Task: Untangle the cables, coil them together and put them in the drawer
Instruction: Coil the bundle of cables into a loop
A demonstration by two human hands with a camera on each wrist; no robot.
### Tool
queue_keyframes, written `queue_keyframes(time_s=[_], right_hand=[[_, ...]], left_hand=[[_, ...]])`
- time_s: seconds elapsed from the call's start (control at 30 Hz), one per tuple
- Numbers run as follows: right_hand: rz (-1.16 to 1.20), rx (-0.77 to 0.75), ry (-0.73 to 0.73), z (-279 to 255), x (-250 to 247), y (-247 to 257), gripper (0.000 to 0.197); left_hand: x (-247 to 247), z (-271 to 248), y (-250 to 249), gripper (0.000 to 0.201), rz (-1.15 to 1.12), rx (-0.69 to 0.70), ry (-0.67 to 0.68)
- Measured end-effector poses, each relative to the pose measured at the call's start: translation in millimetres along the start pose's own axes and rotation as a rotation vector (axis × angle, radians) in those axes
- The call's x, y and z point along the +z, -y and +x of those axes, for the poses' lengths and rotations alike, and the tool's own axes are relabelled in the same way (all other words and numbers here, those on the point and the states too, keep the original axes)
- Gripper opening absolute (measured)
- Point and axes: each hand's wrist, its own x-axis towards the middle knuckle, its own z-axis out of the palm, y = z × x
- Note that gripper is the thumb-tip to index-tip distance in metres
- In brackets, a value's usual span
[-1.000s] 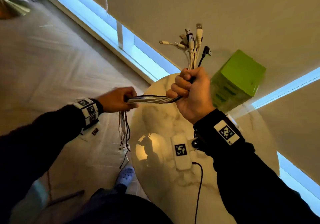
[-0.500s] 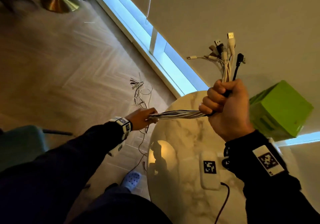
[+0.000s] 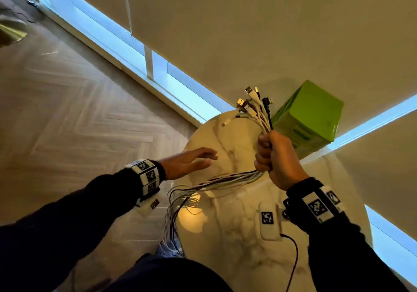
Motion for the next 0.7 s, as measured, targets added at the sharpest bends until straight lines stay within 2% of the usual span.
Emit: queue_keyframes(time_s=[0.1, 0.2, 0.3, 0.4, 0.47, 0.5, 0.6, 0.7], right_hand=[[0.007, 0.036, 0.04, -10, -4, -1, 0.027], [-0.035, 0.136, 0.077, -21, -9, -4, 0.029], [-0.031, 0.242, 0.174, -32, -15, -11, 0.031], [-0.023, 0.297, 0.221, -41, -26, -19, 0.03], [-0.073, 0.287, 0.209, -42, -31, -22, 0.033], [-0.119, 0.256, 0.196, -44, -34, -23, 0.034], [-0.28, 0.105, 0.099, -47, -36, -23, 0.031], [-0.128, -0.063, -0.067, -48, -23, -31, 0.024]], left_hand=[[22, 35, -57, 0.111, -0.183, 0.091, 0.062], [43, 66, -91, 0.086, -0.38, 0.185, 0.021], [52, 84, -105, 0.069, -0.518, 0.23, -0.034], [62, 93, -117, 0.047, -0.439, 0.263, -0.028], [70, 95, -126, 0.025, -0.314, 0.267, -0.068], [74, 97, -130, 0.021, -0.246, 0.264, -0.083], [85, 102, -140, 0.026, -0.085, 0.218, -0.094], [88, 110, -152, 0.028, -0.01, 0.181, -0.124]])
